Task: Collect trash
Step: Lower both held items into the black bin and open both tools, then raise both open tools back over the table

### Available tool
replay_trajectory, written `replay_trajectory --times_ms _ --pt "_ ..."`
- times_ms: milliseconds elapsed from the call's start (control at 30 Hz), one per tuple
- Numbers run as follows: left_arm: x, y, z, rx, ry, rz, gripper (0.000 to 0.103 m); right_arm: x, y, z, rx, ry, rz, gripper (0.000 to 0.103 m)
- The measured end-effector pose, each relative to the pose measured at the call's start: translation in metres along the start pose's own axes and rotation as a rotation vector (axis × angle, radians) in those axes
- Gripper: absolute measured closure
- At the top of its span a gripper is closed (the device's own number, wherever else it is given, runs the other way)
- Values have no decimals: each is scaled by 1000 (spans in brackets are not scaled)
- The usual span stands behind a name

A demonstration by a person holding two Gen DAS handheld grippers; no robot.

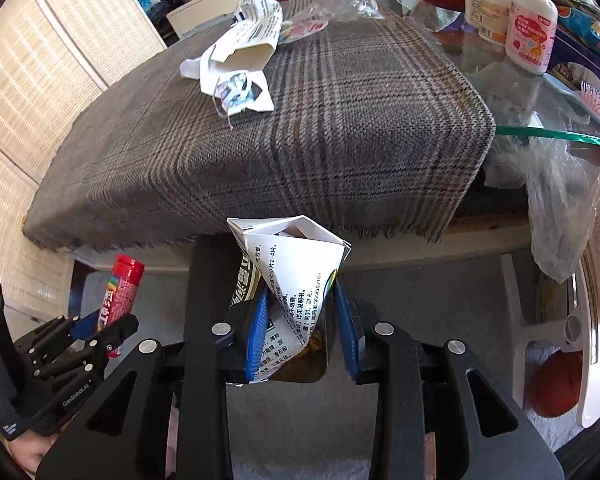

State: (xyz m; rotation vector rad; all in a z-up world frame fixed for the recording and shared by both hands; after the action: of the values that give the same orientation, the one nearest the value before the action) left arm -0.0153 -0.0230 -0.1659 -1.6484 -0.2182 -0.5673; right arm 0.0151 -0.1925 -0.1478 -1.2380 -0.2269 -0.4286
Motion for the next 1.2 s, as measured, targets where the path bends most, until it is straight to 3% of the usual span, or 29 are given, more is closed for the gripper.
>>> replay_trajectory --times_ms 367,767,833,867,933,1000,1100,1200 --pt "-16 33 -5 -35 -21 56 70 -19 37 25 -73 -87 36 70" --pt "-13 41 1 -64 -34 66 73 -19 68 32 -59 -81 106 69" --pt "-13 41 3 -65 -36 66 68 -19 69 33 -56 -82 114 68" --pt "-14 41 4 -64 -37 69 60 -19 70 33 -52 -77 116 68" --pt "-14 40 6 -52 -38 69 52 -17 69 34 -50 -68 111 60" --pt "-15 38 7 -33 -31 69 44 -15 67 32 -54 -63 98 43" --pt "-15 36 7 -22 -27 66 31 -12 62 31 -50 -60 87 33" --pt "-14 33 7 -3 -21 61 16 -11 56 30 -64 -71 65 8"
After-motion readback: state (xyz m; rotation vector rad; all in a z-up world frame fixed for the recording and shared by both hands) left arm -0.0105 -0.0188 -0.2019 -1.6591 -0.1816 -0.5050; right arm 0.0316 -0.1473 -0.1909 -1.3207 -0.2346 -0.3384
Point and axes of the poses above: each gripper's, at about its wrist camera, not at the fingertips, and y roughly the way its jaws point, z to its left, x to its top, the point moved 3 cm from there along y, roughly the way its jaws point, and after that the axes turned 9 degrees about y, right-handed, at the moved point
